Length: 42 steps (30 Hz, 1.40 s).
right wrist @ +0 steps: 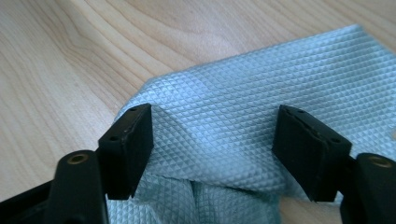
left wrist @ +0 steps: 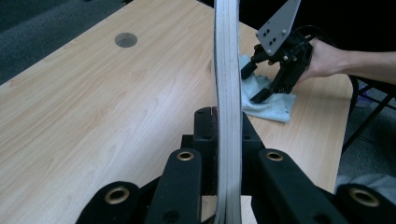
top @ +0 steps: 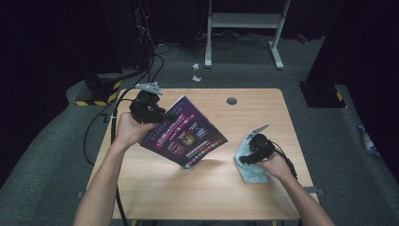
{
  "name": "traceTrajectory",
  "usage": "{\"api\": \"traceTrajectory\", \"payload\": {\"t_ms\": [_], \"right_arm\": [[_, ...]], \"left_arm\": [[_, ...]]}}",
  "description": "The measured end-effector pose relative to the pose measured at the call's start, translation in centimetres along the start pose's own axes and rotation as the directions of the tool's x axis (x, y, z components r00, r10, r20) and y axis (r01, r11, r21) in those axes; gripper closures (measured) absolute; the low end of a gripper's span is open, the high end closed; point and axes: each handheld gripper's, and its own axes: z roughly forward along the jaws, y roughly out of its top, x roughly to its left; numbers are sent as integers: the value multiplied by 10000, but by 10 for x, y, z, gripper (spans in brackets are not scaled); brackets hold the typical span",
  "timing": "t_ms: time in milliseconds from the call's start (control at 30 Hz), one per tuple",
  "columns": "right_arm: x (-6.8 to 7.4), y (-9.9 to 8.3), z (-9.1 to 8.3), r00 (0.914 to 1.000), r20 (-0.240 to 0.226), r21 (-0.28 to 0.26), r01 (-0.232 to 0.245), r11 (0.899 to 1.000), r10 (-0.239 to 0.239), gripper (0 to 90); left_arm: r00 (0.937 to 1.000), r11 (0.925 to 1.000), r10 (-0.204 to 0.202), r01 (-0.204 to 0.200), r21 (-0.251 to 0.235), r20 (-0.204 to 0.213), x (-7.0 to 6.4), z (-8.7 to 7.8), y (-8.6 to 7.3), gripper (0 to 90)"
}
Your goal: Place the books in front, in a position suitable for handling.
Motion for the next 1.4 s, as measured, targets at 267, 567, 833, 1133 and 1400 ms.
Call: {"api": "traceTrajectory", "payload": {"t_ms": [267,567,833,1133,1400], "right_arm": [[5,-3,4,9995,191,259,236,9994,-241,603],[12,0,-3,9982,185,293,563,9980,-568,839],[13,20,-39,9996,-16,-1408,282,9896,-287,847],[23,38,-45,9988,-192,-1710,411,9844,-450,847],[33,50,-44,9967,-263,-1877,708,9797,-771,846]], "left_arm": [[9999,9999,-103,102,72,101,-1,4,-1,837],[9999,9996,2,-6,275,154,-4,11,1,837],[9999,9992,99,-101,378,60,-9,13,5,837],[9995,9989,286,-290,366,98,-15,18,11,838],[9996,9996,213,-217,199,208,-14,19,11,838]]}}
